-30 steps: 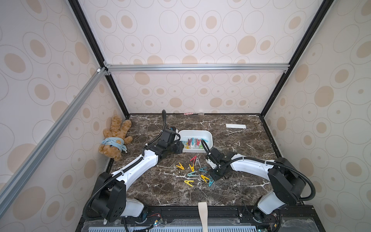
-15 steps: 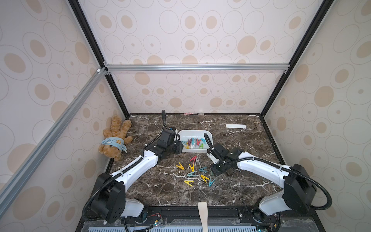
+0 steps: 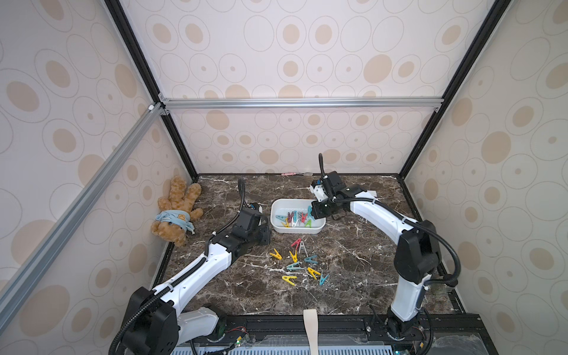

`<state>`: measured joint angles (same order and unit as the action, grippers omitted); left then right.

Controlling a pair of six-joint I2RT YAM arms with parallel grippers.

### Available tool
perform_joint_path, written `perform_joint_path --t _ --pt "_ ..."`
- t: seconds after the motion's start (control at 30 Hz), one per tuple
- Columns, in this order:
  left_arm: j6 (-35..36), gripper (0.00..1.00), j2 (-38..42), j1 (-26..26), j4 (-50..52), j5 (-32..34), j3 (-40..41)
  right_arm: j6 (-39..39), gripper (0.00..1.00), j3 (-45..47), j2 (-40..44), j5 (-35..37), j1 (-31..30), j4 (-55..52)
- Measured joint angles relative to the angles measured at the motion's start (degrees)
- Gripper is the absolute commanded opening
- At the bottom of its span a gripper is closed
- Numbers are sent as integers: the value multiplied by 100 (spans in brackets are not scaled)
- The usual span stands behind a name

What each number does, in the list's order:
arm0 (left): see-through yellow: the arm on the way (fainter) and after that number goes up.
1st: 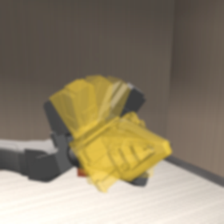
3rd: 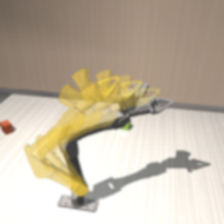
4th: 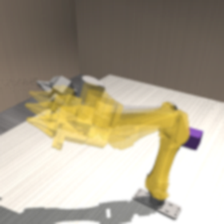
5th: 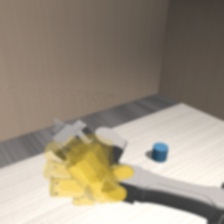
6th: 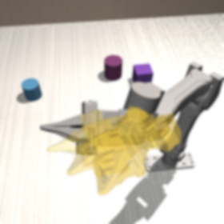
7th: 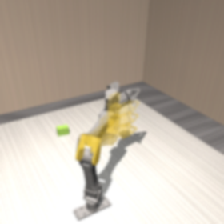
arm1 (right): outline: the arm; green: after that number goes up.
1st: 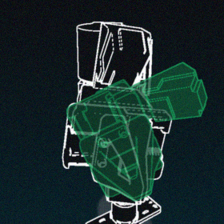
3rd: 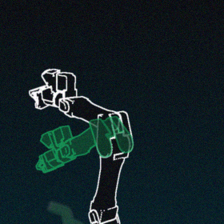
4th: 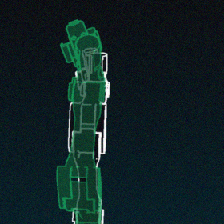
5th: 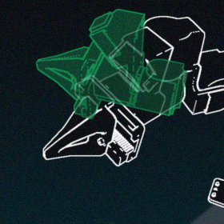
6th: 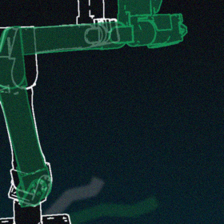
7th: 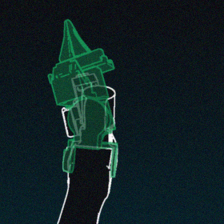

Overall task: Put the clothespins into the storage box
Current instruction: Place the clothespin in the storage box.

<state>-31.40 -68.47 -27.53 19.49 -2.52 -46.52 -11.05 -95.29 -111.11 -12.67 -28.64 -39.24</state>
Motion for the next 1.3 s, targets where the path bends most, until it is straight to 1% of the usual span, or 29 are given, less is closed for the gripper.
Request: perform_joint_path --t 0.07,0.17,0.43,0.53,0.77,0.87,1.0,1.17,1.3 --pt "-48 44 63 11 0 4 85 44 3 -354 -439 -9 52 -61" --pt "-122 44 146 15 2 -13 225 111 3 -662 -844 -46 59 -203" --pt "-247 44 197 17 -7 -208 483 151 3 -992 -1237 -177 81 -363" --pt "-247 44 197 17 -11 -232 483 151 4 -992 -1255 -210 94 -402" --pt "-245 45 168 20 -9 -376 483 160 10 -1005 -1255 -238 101 -476" --pt "-245 45 153 22 9 -407 483 195 15 -1005 -1255 -234 101 -494" --pt "-243 44 127 22 107 -520 481 273 24 -1025 -1252 -203 101 -603" --pt "-195 44 -7 22 450 -625 433 341 24 -1019 -1117 -164 101 -739" --pt "-177 41 -9 22 706 -667 348 374 24 -785 -579 -146 96 -750"
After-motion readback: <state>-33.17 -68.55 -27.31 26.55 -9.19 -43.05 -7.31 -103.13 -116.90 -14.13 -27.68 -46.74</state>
